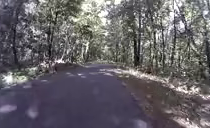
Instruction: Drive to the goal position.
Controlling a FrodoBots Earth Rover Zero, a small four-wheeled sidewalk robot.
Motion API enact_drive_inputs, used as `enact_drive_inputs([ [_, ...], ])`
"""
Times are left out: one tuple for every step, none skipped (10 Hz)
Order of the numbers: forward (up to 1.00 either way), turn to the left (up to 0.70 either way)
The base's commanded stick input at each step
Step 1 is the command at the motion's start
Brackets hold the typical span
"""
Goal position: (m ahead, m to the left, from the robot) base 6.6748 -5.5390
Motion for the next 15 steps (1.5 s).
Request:
enact_drive_inputs([
  [0.45, 0.00],
  [0.45, 0.00],
  [0.45, 0.00],
  [0.45, 0.00],
  [0.45, 0.00],
  [0.45, 0.00],
  [0.45, 0.00],
  [0.45, 0.00],
  [0.45, 0.00],
  [0.45, 0.00],
  [0.45, 0.00],
  [0.45, 0.00],
  [0.45, 0.00],
  [0.45, 0.00],
  [0.45, 0.00],
])
